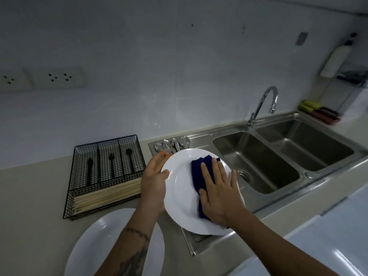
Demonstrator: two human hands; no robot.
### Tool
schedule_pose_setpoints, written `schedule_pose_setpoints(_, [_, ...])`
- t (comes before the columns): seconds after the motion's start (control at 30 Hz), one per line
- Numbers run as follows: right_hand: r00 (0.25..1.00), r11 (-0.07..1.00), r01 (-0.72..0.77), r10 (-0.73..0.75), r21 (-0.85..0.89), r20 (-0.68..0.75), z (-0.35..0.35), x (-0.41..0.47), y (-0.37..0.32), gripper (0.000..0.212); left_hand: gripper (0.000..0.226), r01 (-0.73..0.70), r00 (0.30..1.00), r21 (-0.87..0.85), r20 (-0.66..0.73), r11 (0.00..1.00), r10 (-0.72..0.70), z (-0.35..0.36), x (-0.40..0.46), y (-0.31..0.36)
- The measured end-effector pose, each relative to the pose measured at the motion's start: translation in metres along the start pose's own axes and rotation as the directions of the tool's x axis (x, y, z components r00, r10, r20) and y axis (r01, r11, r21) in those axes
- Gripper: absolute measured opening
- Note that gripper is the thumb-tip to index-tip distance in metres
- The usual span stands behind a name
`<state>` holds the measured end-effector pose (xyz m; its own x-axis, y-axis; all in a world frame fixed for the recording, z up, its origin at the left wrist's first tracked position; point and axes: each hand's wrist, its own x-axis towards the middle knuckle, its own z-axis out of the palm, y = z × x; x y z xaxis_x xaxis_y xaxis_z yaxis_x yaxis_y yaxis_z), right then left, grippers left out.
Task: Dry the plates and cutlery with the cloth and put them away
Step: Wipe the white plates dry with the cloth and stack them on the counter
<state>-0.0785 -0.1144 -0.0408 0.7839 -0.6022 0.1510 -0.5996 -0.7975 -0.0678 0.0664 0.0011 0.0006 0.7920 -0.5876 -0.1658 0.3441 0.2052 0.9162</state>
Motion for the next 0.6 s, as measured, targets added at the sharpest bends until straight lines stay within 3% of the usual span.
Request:
schedule_pose_setpoints(0.07, [0.999,0.997,-0.01,0.007,0.071,0.045,-0.005,-0.016,-0.015,0.071,0.059,-0.009,0.999,-0.012,-0.031,1.0,0.008,-0.004,-0.002,0.001])
schedule_pose_setpoints(0.17, [0.976,0.97,0.098,-0.137,0.221,0.168,-0.013,-0.036,-0.037,0.067,0.058,-0.006,0.999,-0.024,-0.04,1.0,0.005,-0.006,-0.002,0.0])
schedule_pose_setpoints(0.3, [0.957,0.929,0.253,-0.281,0.27,0.07,-0.017,-0.011,-0.049,0.069,0.055,0.01,1.0,-0.033,0.026,0.999,-0.009,-0.001,-0.003,0.002])
schedule_pose_setpoints(0.37, [0.969,0.954,0.242,-0.246,0.177,0.003,-0.017,0.012,-0.043,0.07,0.056,0.005,0.999,-0.058,0.044,0.998,-0.002,-0.001,-0.006,0.006])
schedule_pose_setpoints(0.47, [0.989,0.994,0.108,-0.106,0.017,-0.099,-0.025,0.034,-0.025,0.071,0.055,-0.027,0.999,-0.07,0.022,0.997,0.028,-0.005,-0.014,0.018])
schedule_pose_setpoints(0.6, [0.986,0.987,-0.082,0.101,0.14,-0.131,-0.034,0.032,-0.005,0.075,0.054,-0.087,0.996,-0.092,-0.028,0.992,0.085,-0.013,-0.019,0.028])
